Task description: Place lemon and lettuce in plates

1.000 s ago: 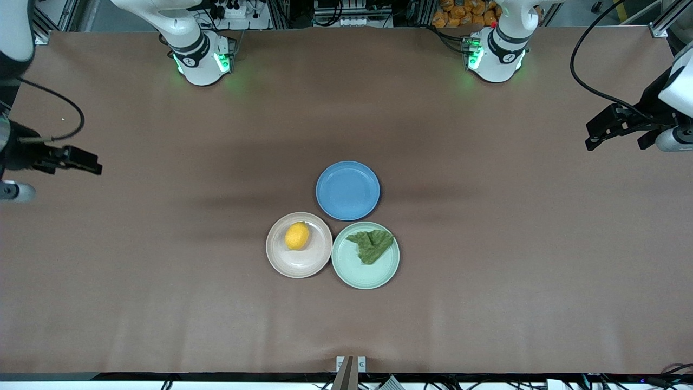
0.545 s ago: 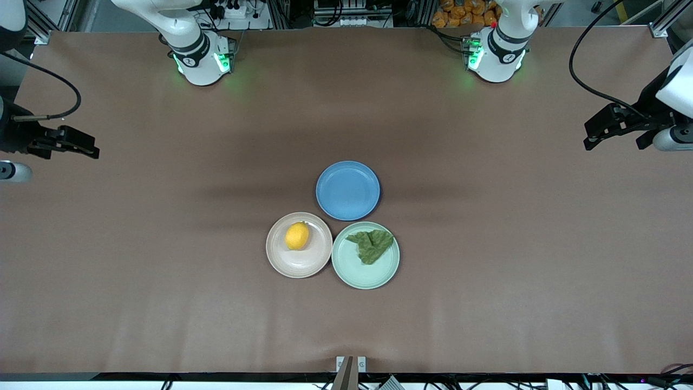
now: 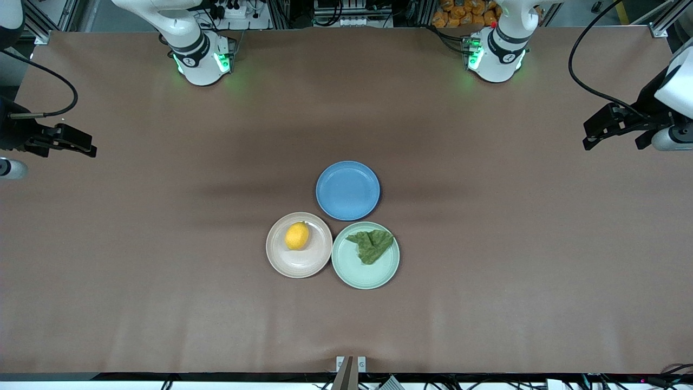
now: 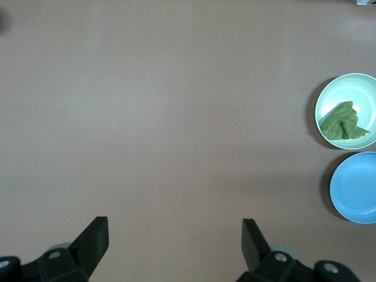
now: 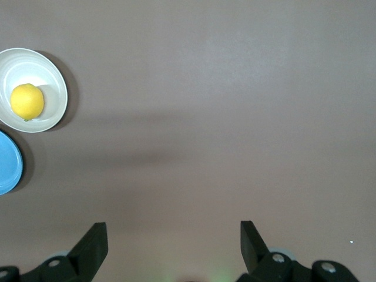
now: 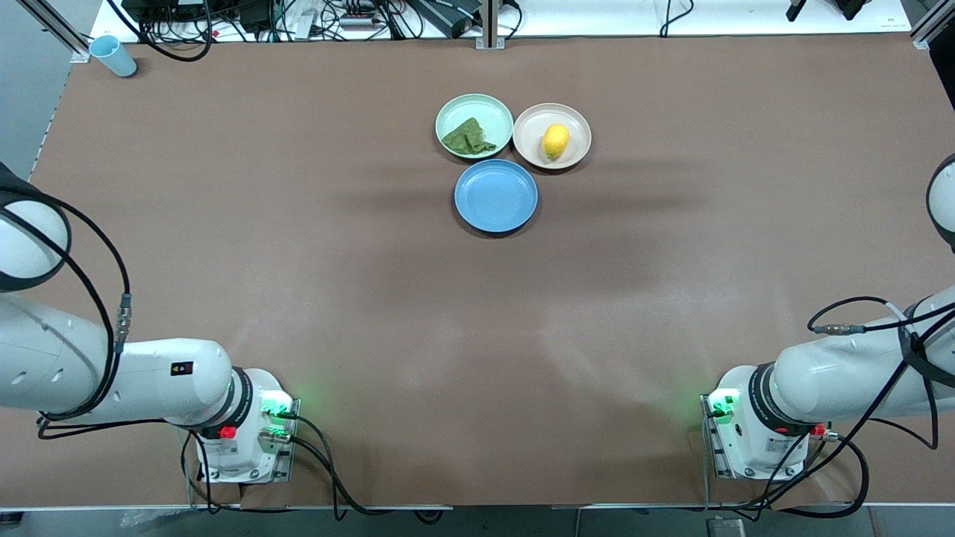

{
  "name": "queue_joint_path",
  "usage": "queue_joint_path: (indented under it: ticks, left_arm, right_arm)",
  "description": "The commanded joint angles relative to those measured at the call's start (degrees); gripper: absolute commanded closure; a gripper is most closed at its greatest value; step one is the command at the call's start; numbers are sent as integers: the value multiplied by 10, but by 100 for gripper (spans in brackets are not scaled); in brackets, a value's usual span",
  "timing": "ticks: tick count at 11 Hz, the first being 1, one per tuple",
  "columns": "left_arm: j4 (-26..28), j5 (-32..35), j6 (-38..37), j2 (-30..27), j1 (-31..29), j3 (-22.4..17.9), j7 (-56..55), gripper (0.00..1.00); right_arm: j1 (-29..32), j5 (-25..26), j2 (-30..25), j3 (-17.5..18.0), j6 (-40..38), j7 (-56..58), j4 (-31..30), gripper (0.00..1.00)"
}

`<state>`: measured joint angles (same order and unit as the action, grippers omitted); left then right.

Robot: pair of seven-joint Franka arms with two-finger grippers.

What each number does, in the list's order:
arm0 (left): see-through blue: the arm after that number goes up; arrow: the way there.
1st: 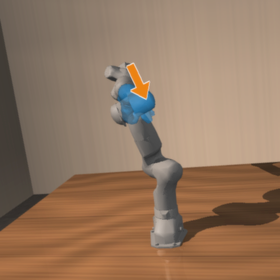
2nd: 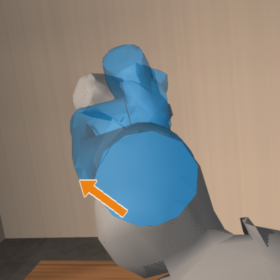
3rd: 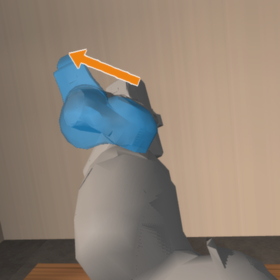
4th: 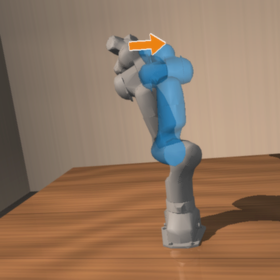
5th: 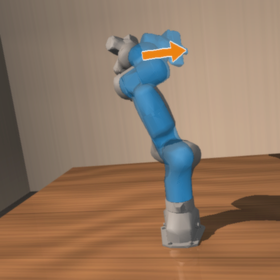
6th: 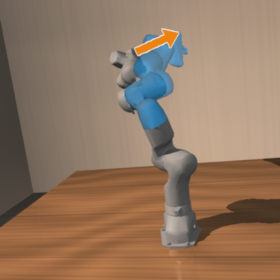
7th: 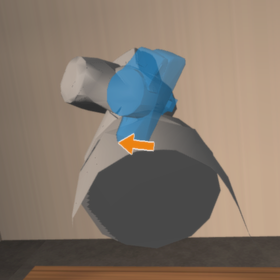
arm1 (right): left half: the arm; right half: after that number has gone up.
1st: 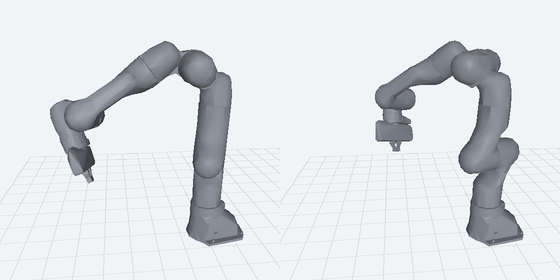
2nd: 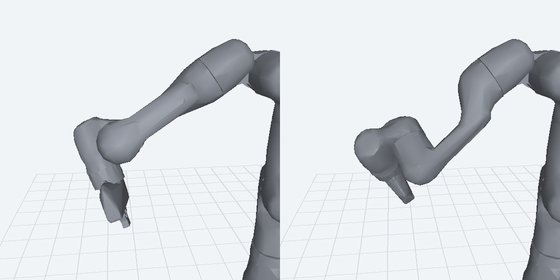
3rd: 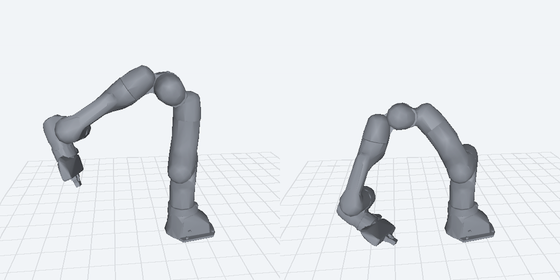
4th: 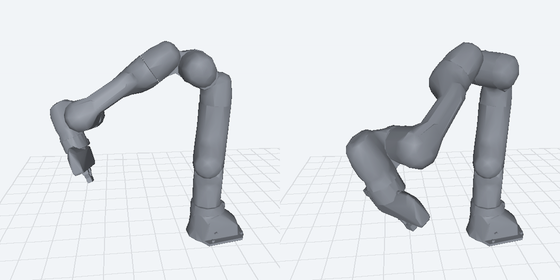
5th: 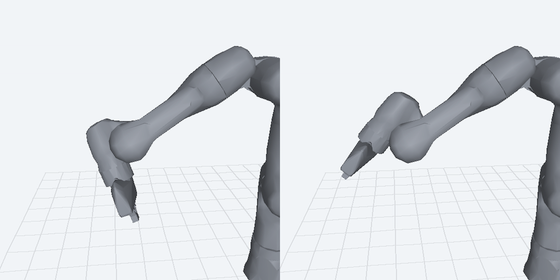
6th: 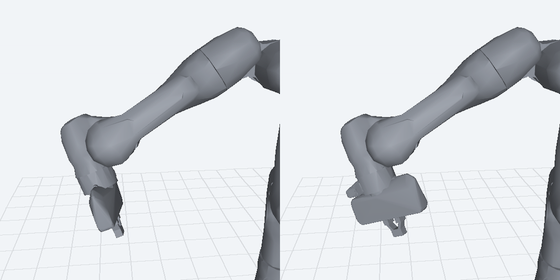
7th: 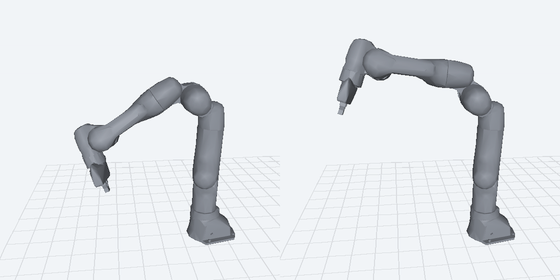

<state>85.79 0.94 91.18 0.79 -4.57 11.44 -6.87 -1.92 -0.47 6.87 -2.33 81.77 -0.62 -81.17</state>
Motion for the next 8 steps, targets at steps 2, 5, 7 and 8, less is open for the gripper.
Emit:
queue_joint_path:
  ticks: [2,5,7,8]
  left_arm:
    - [0,-10,1,-6,-5,-2,17,0]
    - [0,-12,1,-7,-5,0,17,0]
    - [0,-11,1,-7,-5,2,16,0]
    - [0,-10,1,-7,-5,1,16,0]
  right_arm:
    - [25,3,-47,22,16,6,-51,0]
    - [24,4,-46,22,17,6,-50,0]
    - [27,3,-43,20,20,18,-49,0]
    - [28,2,-42,20,23,18,-49,0]
